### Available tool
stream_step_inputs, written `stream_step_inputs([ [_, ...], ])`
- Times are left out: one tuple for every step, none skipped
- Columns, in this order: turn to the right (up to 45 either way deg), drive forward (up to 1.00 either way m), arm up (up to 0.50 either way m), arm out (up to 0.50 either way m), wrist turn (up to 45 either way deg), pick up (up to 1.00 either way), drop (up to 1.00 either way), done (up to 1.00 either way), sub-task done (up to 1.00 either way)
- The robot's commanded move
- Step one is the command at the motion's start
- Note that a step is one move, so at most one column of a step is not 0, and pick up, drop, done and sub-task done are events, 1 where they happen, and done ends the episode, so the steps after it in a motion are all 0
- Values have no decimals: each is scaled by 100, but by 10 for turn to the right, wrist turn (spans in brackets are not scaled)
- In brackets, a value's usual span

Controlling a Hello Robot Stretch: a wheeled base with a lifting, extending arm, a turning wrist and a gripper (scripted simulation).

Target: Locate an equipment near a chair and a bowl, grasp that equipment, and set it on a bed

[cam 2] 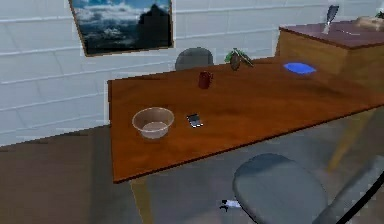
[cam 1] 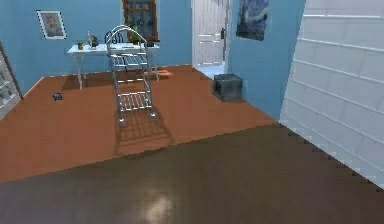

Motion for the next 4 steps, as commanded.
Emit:
stream_step_inputs([
  [450, 0, 0, 0, 0, 0, 0, 0, 0],
  [240, 0, 0, 0, 0, 0, 0, 0, 0],
  [0, 30, 0, 0, 0, 0, 0, 0, 0],
  [-450, 0, 0, 0, 0, 0, 0, 0, 0],
])
